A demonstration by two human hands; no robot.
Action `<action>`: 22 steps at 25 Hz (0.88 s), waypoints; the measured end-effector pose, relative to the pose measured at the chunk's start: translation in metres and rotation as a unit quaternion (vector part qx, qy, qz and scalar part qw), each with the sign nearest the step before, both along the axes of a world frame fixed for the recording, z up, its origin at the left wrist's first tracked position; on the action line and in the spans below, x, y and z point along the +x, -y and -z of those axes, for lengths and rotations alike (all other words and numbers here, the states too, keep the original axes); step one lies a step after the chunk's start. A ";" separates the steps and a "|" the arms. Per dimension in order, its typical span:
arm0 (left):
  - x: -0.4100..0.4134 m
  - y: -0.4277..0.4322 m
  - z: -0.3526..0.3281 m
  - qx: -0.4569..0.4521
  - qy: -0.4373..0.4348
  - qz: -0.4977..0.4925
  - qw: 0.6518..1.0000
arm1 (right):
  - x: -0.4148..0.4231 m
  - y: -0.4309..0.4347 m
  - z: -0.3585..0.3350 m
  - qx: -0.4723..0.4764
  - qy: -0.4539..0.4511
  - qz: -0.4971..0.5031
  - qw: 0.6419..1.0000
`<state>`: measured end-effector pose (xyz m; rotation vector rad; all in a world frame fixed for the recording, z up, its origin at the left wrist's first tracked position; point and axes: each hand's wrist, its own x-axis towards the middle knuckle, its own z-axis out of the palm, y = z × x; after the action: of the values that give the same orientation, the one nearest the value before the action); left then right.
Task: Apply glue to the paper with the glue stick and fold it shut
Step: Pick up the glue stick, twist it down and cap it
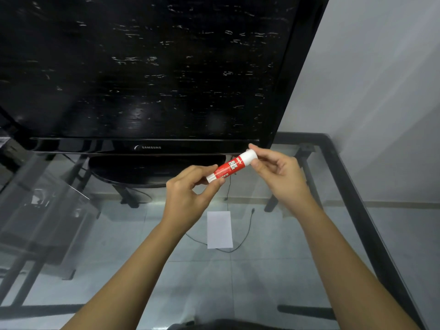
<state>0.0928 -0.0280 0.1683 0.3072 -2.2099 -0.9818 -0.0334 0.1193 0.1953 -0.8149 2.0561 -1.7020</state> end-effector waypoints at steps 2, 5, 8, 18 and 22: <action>-0.001 -0.005 0.002 0.015 -0.015 -0.017 1.000 | 0.001 0.001 -0.001 -0.024 0.005 -0.004 1.000; -0.010 -0.007 0.004 0.046 -0.049 -0.016 0.998 | 0.005 0.009 0.006 -0.098 0.111 -0.001 0.989; -0.022 -0.005 0.018 0.056 -0.002 0.007 0.998 | 0.007 0.021 0.030 -0.072 0.185 0.016 0.980; -0.017 0.032 0.174 -0.058 0.412 0.003 0.909 | -0.022 0.012 0.166 0.197 0.017 0.132 0.971; -0.006 0.032 0.214 -0.104 0.478 -0.019 0.872 | -0.022 0.005 0.194 0.209 -0.017 0.150 0.966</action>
<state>0.0871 -0.0597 -0.0453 0.8784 -3.1423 -0.5919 -0.0549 0.1140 0.0015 -0.4163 2.5390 -1.3107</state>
